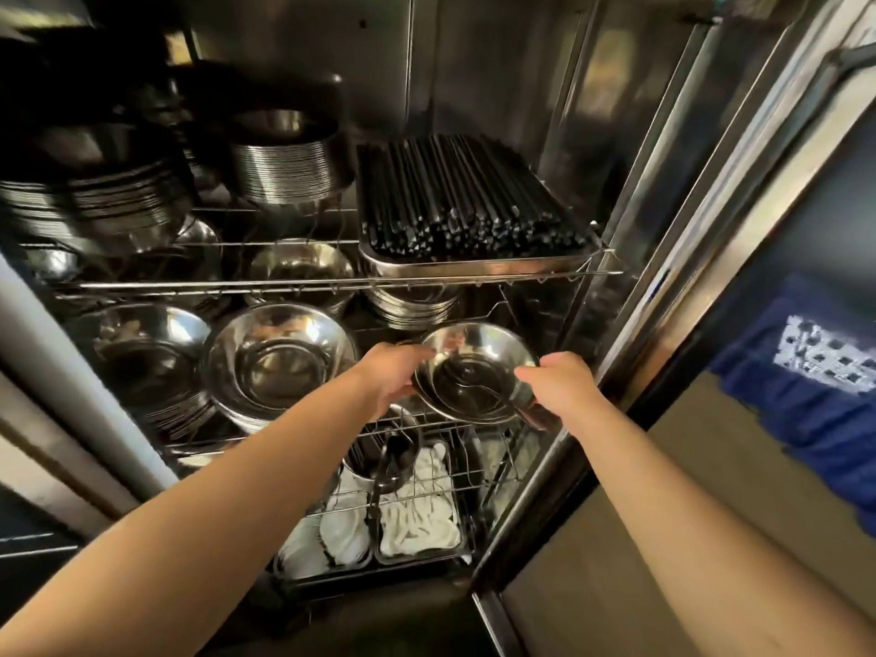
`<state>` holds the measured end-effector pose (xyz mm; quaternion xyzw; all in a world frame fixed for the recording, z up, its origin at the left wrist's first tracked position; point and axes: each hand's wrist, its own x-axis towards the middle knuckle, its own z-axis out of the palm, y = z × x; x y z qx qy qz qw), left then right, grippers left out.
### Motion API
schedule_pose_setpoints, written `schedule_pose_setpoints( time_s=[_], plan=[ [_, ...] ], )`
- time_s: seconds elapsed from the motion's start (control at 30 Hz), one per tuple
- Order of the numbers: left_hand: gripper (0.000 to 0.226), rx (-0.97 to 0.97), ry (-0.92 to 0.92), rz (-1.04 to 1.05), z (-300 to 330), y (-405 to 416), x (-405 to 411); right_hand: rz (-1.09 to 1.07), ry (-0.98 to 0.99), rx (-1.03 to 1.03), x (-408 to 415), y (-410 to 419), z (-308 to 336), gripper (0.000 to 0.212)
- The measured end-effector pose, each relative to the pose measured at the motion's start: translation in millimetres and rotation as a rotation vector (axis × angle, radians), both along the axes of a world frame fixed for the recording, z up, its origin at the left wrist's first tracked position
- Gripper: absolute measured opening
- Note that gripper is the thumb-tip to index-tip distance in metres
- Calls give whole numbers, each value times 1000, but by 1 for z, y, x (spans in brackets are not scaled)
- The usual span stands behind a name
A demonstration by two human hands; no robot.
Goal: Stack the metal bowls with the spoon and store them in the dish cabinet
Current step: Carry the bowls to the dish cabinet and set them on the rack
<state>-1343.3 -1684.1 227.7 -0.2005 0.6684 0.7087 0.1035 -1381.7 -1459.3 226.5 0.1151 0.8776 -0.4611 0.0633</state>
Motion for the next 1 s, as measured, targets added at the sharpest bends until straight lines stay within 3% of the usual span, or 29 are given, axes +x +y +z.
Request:
schedule_pose_setpoints(
  time_s=[0.33,0.57,0.63,0.77,0.9,1.0],
  plan=[
    [58,-34,-26,84,-31,8,-26,100,-17,157,-23,1,-27,20],
    [32,-75,-33,67,-43,2,-33,119,-15,182,-36,-7,-45,23],
    [30,-71,-19,60,-47,0,-34,124,-5,175,-38,-10,-45,28],
    [57,-83,-34,20,-54,-3,-34,151,11,176,-39,-13,-44,32],
    [68,-24,-16,42,-56,-3,-35,170,-26,199,-38,-14,-41,50],
    [77,-95,-14,31,-59,-4,-29,203,-41,209,-38,-12,-40,59]
  ],
)
